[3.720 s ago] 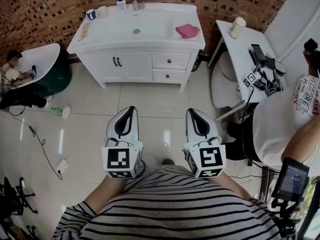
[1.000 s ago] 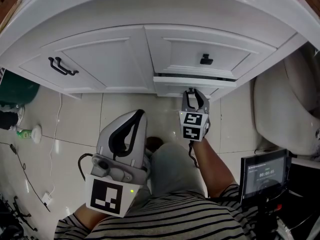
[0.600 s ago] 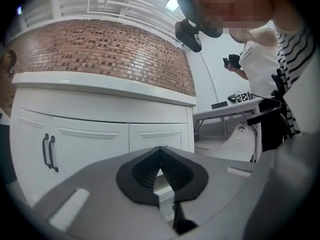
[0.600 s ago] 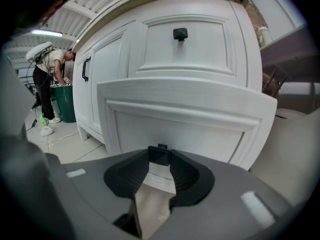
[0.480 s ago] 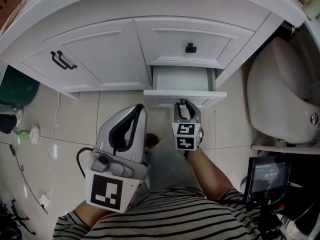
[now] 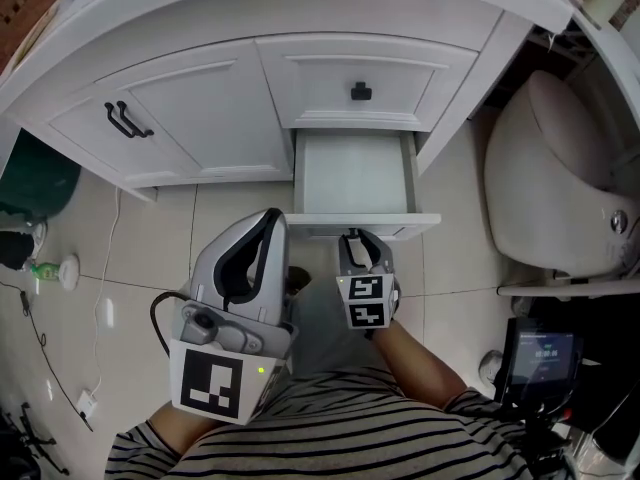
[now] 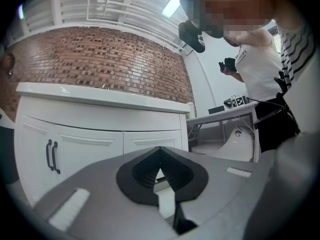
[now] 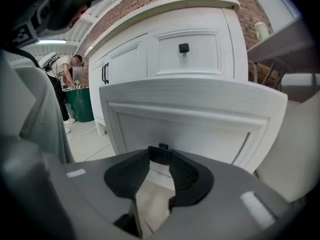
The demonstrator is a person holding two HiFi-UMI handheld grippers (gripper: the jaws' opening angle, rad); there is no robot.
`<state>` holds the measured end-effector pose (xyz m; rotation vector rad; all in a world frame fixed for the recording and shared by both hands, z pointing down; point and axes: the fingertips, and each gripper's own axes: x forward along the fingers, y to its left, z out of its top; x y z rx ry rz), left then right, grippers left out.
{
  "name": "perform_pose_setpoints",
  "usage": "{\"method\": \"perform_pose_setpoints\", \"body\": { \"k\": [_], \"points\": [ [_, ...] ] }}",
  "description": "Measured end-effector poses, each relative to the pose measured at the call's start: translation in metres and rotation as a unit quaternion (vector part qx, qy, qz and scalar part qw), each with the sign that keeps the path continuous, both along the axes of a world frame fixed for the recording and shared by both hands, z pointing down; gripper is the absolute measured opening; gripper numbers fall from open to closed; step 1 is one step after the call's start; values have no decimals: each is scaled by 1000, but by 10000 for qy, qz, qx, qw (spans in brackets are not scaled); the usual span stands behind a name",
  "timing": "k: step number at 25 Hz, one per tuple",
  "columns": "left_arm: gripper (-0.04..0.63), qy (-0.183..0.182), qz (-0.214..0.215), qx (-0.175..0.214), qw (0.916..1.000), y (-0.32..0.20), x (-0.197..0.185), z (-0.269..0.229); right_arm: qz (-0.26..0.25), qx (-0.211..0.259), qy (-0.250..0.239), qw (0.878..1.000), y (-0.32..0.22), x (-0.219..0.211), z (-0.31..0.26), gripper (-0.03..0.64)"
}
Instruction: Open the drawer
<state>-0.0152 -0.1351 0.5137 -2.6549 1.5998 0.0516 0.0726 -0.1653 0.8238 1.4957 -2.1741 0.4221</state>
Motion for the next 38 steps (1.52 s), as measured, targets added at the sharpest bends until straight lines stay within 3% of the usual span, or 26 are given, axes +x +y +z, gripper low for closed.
{"method": "perform_pose_setpoints", "body": {
  "k": [13,19,22,25,28,31,34,38],
  "points": [
    [15,27,-77,72,9999,18,5,-5,-205,-203,-100,9995,34,0,1,118],
    [15,92,-91,-4,9999,12,1,-1,-297,-199,224,9991,34,1,4,127],
    [15,72,24,-91,9999,-1,0,2,-417,-364,-4,9985,37,2,-1,144],
    [15,-170,414,-296,9986,-30,2,-2,-531,-738,-161,9957,50,9,-24,143],
    [15,-285,711,-386,9963,-64,3,-34,-358,-941,-333,9944,65,23,-95,100],
    [15,-274,639,-633,9956,-72,-4,-84,-144,-744,-514,9958,75,21,-204,2],
    [15,-402,647,-1038,9917,-41,-13,-155,-178,-420,-664,9967,87,4,-334,2],
    [15,-309,108,-810,9962,15,-47,-293,-634,134,-778,9949,98,-23,-493,2]
  ]
}}
